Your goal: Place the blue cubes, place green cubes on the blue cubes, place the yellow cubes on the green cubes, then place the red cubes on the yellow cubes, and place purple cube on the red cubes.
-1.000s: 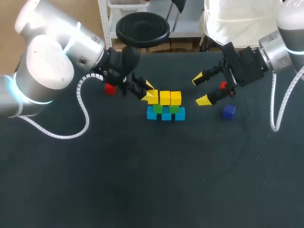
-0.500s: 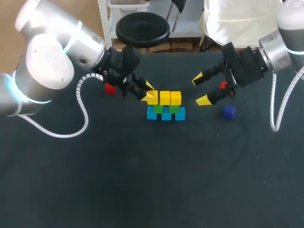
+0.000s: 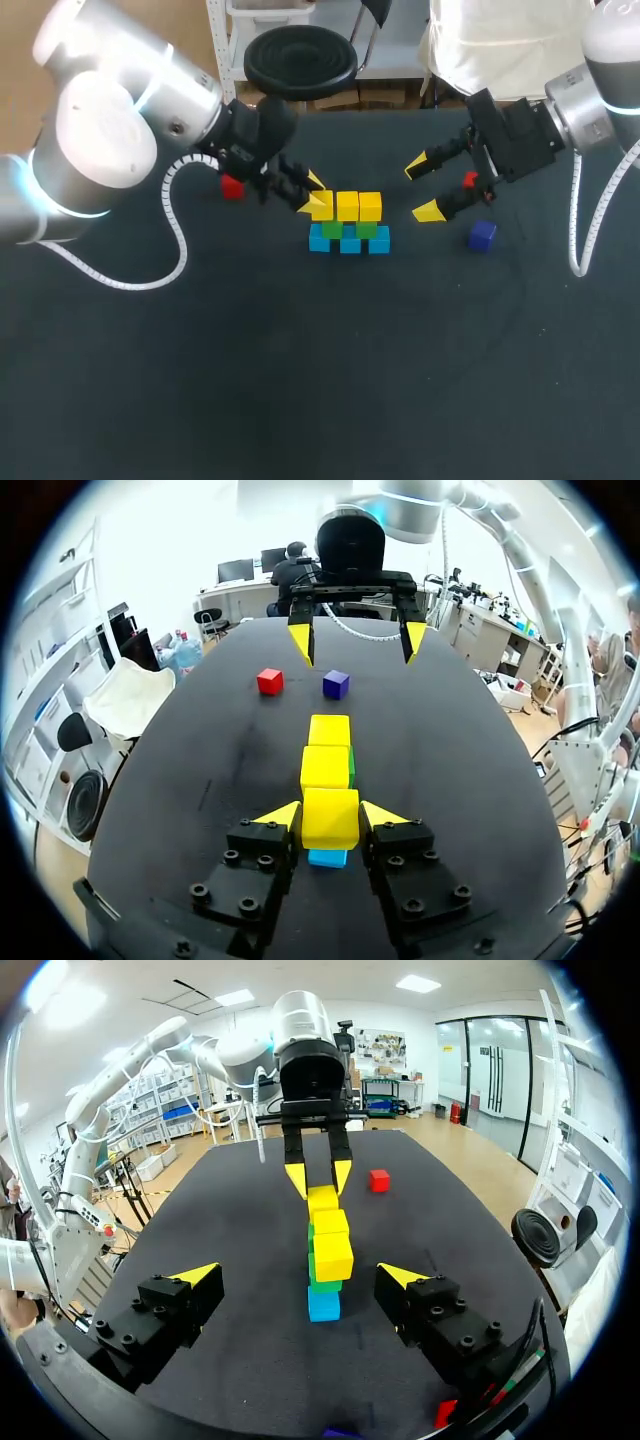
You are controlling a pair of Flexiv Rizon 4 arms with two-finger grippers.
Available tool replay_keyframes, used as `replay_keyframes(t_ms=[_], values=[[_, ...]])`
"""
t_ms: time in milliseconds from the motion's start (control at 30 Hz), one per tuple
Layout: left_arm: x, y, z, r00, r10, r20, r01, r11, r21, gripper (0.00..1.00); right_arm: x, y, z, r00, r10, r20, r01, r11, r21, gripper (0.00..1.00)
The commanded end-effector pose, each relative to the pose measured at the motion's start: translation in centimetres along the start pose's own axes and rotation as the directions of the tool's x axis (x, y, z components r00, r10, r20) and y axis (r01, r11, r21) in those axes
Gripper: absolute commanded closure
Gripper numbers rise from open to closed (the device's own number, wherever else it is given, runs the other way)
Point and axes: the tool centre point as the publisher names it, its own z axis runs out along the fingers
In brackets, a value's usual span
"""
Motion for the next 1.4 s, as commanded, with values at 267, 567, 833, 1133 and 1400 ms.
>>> replay_keyframes(t_ms=[267,567,833,1133,1400], values=[[0.18,-0.23,-0.04,1.000,-0.007,0.003,0.007,1.000,-0.002,1.00,-0.02,0.06,-0.03,1.000,0.000,0.000,0.000,1.000,0.001,0.00],[-0.13,-0.58,-0.19,1.000,0.000,0.003,0.000,1.000,-0.005,1.00,-0.02,0.06,-0.03,1.000,0.000,0.000,0.000,1.000,0.001,0.00],[-0.56,-0.66,-0.12,1.000,0.008,0.006,-0.008,1.000,-0.009,1.00,-0.02,0.06,-0.03,1.000,0.000,0.000,0.000,1.000,0.001,0.00],[-0.63,-0.77,0.14,1.000,0.008,0.001,-0.008,1.000,-0.003,1.00,-0.02,0.06,-0.03,1.000,0.000,0.000,0.000,1.000,0.001,0.00],[-0.55,-0.87,0.07,1.000,0.004,-0.001,-0.004,1.000,-0.005,1.00,-0.02,0.06,-0.03,1.000,0.000,0.000,0.000,1.000,0.001,0.00]])
